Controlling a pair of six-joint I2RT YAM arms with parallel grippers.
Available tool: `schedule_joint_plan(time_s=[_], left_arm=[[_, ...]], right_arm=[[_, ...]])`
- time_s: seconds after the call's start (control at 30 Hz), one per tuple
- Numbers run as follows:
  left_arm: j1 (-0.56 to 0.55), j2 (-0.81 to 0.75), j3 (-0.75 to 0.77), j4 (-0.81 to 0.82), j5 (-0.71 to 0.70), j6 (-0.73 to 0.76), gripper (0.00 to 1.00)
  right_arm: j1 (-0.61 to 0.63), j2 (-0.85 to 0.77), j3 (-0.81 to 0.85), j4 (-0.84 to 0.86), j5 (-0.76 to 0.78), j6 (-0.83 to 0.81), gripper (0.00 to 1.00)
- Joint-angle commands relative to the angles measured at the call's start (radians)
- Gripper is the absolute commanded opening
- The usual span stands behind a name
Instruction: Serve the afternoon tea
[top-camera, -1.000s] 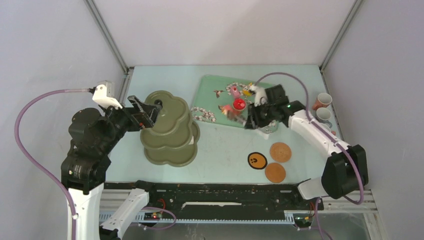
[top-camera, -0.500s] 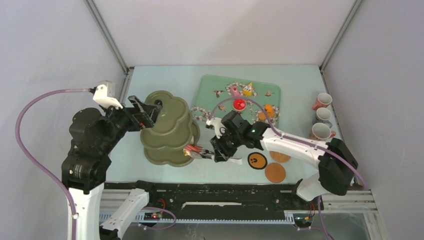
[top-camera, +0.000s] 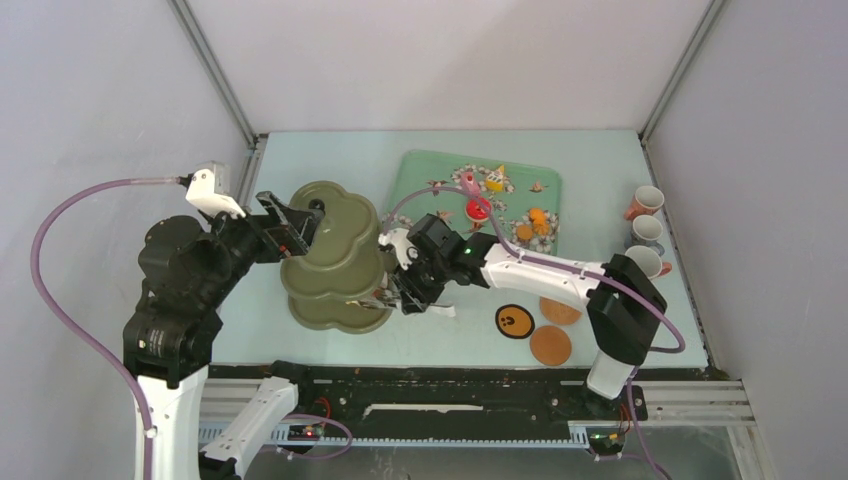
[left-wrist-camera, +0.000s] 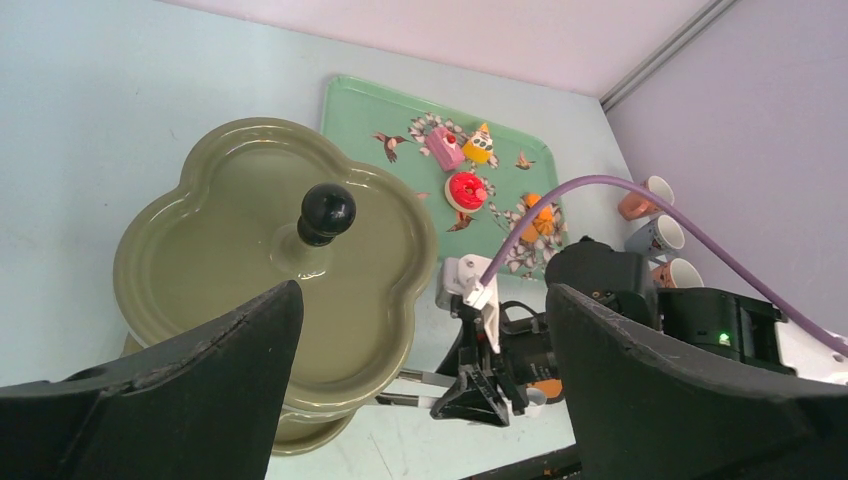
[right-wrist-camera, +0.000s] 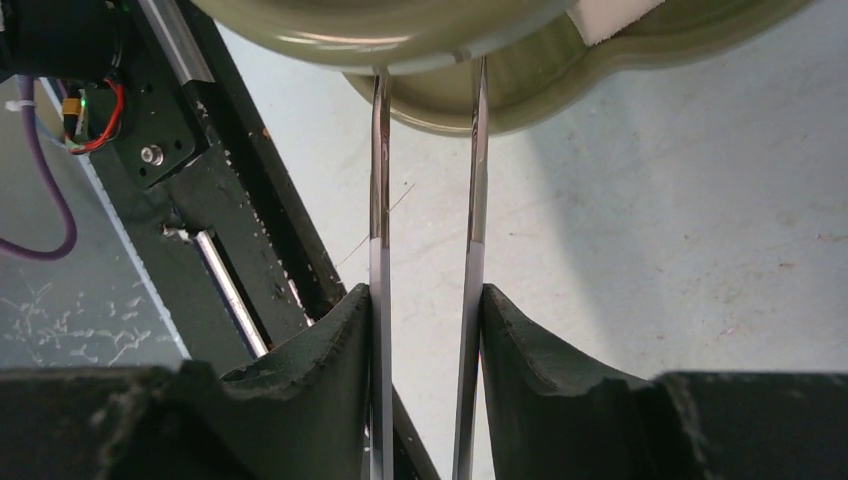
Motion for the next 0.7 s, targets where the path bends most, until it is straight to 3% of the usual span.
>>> schedule_joint_plan(time_s=[0.0, 0.23, 0.67], left_arm=[[-0.006, -0.009, 0.01, 0.022, 0.005, 0.01, 0.98], [-0.006, -0.008, 0.011, 0.02, 0.003, 0.011, 0.98], [-0.006, -0.008, 0.004, 0.023, 0.008, 0.01, 0.98]], right_arm=[[0.021, 0.031, 0.068, 0.005, 0.037, -0.039, 0.25], [0.034, 0.049, 0.073, -0.002, 0.102, -0.047, 0.38], [0.051, 0.015, 0.073, -0.031, 0.096, -0.067, 0.49]])
